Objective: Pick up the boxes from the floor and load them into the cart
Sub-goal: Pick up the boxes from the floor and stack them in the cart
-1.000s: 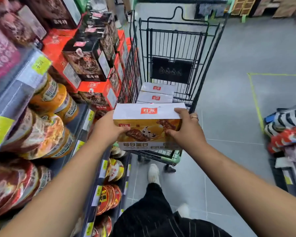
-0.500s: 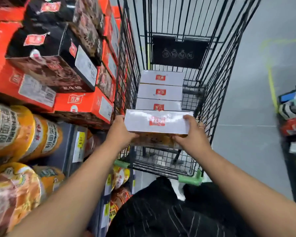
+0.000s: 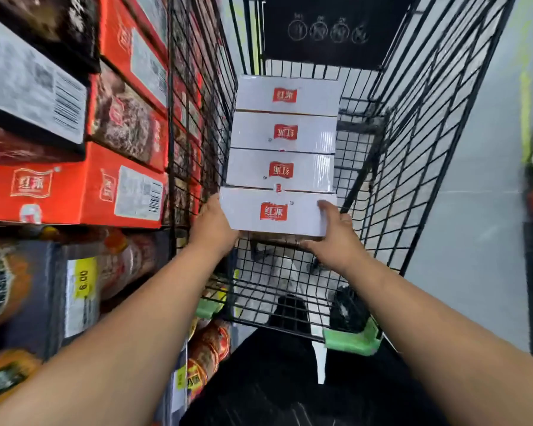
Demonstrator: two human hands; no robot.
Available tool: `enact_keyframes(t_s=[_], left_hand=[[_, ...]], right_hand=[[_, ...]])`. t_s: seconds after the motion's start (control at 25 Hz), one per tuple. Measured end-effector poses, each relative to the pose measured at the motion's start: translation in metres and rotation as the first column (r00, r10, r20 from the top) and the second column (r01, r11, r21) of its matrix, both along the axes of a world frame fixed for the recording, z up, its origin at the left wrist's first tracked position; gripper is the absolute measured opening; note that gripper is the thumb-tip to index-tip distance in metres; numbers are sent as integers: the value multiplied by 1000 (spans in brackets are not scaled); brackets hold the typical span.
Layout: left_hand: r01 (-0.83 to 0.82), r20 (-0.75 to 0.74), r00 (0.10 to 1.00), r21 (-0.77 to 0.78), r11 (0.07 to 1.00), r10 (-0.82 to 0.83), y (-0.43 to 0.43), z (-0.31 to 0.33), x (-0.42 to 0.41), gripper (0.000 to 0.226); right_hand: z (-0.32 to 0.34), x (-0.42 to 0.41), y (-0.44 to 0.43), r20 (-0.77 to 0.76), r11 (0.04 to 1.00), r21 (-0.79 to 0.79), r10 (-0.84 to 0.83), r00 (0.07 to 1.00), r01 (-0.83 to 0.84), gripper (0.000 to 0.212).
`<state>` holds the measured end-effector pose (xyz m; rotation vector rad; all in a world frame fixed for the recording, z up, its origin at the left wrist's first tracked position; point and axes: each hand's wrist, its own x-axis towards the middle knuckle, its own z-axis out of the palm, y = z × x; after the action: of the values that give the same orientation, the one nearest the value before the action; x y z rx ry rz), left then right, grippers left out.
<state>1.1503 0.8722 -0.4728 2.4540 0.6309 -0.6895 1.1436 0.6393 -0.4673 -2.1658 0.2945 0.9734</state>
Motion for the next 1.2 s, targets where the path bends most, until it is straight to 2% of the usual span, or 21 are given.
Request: enact_keyframes(t_s=[0.16, 0.32, 0.4, 0.56, 0.8, 1.0, 1.2], left_hand=[[68, -51, 997, 66, 996, -64, 8, -28, 5, 64], [144, -168, 976, 18, 989, -139, 6, -34, 4, 88], [135, -182, 974, -8, 991, -134, 7, -35, 2, 94], [110, -138, 984, -9, 994, -110, 10, -21, 0, 97], [129, 61, 990, -13, 992, -128, -14, 23, -11, 90], [10, 205, 979, 9, 1000, -11, -42, 72, -40, 92], [-227, 346, 919, 77, 971, 188, -78, 127, -98, 91]], right_hand=[[-24, 0, 3, -48, 998, 65, -7, 999, 10, 91], [-33, 0, 5, -93, 988, 118, -92, 991, 103, 88], [-32, -1, 5, -92, 988, 125, -77, 993, 88, 88], [-20, 1, 1, -31, 998, 43, 55, 998, -53, 93], [18, 17, -8, 75, 971, -52, 237, 969, -234, 101], [62, 29, -11, 190, 891, -96, 454, 871, -444, 103], [111, 22, -14, 324, 718, -104, 678, 659, -688, 102]])
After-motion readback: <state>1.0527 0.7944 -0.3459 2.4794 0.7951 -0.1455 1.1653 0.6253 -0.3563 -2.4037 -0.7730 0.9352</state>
